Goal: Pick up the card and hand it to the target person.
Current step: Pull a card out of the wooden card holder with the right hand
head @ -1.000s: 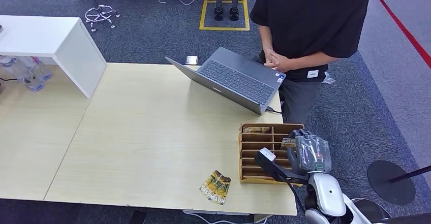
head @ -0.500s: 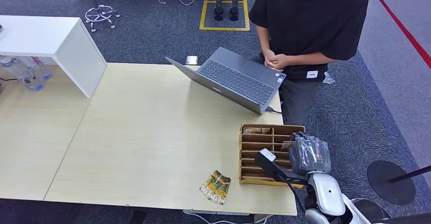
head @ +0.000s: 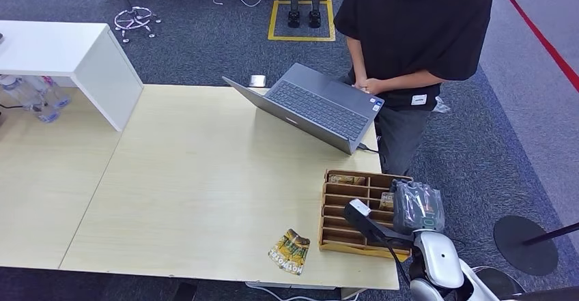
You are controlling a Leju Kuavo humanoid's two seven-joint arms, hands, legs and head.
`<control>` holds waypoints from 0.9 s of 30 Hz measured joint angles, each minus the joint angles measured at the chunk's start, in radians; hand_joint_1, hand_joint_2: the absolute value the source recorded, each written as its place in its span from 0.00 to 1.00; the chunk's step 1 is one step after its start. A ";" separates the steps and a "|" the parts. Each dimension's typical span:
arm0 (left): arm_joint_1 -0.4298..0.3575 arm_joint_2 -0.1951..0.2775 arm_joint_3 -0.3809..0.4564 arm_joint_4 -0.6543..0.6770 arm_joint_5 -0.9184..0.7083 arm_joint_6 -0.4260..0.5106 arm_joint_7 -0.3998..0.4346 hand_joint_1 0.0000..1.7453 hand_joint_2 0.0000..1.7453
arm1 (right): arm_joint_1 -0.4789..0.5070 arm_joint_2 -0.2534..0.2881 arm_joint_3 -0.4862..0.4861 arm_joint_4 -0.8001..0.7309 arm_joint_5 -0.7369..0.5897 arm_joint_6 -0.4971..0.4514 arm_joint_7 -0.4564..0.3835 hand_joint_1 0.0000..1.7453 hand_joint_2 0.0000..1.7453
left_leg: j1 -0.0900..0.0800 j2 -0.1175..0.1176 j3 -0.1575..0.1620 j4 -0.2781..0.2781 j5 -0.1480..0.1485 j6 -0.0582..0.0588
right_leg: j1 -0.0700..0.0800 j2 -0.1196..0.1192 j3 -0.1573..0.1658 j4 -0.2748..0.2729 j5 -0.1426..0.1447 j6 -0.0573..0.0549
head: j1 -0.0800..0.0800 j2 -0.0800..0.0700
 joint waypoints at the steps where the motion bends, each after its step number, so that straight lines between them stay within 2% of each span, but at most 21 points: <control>1: 0.000 0.000 0.000 0.000 0.000 0.000 0.000 0.00 0.00 | 0.000 0.000 0.000 0.000 0.000 0.000 0.000 0.99 1.00 | 0.000 0.000 0.000 0.000 0.000 0.000 | 0.000 0.000 0.000 0.000 0.000 0.000 | 0.000 0.000; 17: 0.000 0.000 0.000 0.000 0.001 0.000 -0.002 0.00 0.00 | -0.002 0.000 0.000 -0.007 0.021 -0.003 0.006 1.00 1.00 | 0.000 0.000 0.000 0.000 0.000 0.000 | 0.000 0.000 0.000 0.000 0.000 0.000 | 0.000 0.000; 27: 0.000 0.000 0.000 0.000 0.002 0.000 -0.004 0.00 0.00 | -0.002 0.000 -0.002 -0.035 0.058 -0.039 0.013 1.00 1.00 | 0.000 0.000 0.000 0.000 0.000 0.000 | 0.000 0.000 0.000 0.000 0.000 0.000 | 0.000 0.000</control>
